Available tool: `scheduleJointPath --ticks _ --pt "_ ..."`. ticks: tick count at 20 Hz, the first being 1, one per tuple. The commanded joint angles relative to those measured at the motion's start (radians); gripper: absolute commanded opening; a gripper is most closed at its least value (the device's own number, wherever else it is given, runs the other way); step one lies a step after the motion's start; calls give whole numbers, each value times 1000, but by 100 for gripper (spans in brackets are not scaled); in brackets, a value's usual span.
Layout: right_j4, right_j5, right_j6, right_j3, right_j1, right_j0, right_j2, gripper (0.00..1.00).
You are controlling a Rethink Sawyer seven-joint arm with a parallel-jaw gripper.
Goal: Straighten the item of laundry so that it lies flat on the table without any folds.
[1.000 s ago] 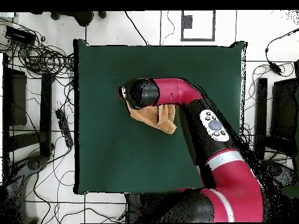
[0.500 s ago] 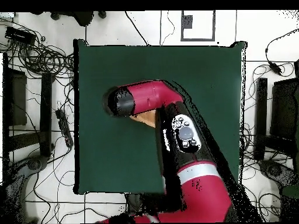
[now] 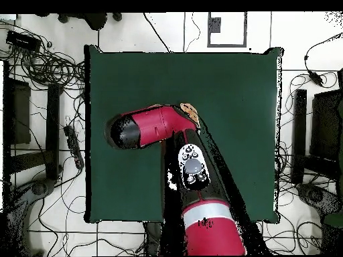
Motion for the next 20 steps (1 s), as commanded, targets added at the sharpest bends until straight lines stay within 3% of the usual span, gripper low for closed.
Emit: scheduleJointPath --ticks 1,8,14,20 --pt "60 42 259 169 -57 32 -57 0" --pt "114 145 196 255 -223 46 -62 0" --pt "135 141 187 305 -263 68 -70 0" --pt "200 131 71 425 -350 10 0 0"
